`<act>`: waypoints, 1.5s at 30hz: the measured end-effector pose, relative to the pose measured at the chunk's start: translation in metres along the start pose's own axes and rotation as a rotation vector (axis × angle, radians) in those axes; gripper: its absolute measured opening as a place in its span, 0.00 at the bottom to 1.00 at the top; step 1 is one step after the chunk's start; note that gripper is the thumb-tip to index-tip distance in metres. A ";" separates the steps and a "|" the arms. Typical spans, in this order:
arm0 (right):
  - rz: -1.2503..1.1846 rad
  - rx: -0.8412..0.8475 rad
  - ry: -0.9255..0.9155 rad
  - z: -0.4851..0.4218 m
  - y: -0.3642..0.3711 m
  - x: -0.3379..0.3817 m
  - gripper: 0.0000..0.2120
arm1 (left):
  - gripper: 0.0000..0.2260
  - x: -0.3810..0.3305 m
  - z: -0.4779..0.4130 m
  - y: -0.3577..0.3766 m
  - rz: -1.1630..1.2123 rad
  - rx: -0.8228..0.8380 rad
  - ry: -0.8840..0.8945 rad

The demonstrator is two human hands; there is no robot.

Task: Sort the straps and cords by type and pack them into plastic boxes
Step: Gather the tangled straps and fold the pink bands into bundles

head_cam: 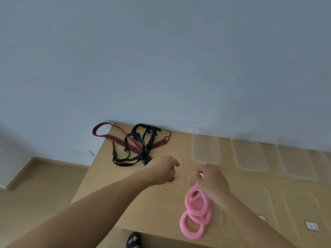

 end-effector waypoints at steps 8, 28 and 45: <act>-0.200 0.187 -0.026 -0.033 0.041 0.146 0.16 | 0.18 0.149 0.046 -0.089 0.176 -0.237 -0.270; -0.553 0.088 0.166 -0.058 0.047 0.201 0.04 | 0.20 0.202 0.046 -0.050 -0.255 0.053 0.079; -0.483 0.217 0.367 -0.051 0.075 0.150 0.11 | 0.18 0.198 -0.017 -0.039 -0.588 0.099 0.184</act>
Point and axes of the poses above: each hand's wrist, its own z-axis away from the middle knuckle, its own y-axis out of the palm, x = y × z, the point moved 10 cm from there along -z, towards the middle knuckle, and after that the axes turned 8 degrees about y, right-handed, at the moved point
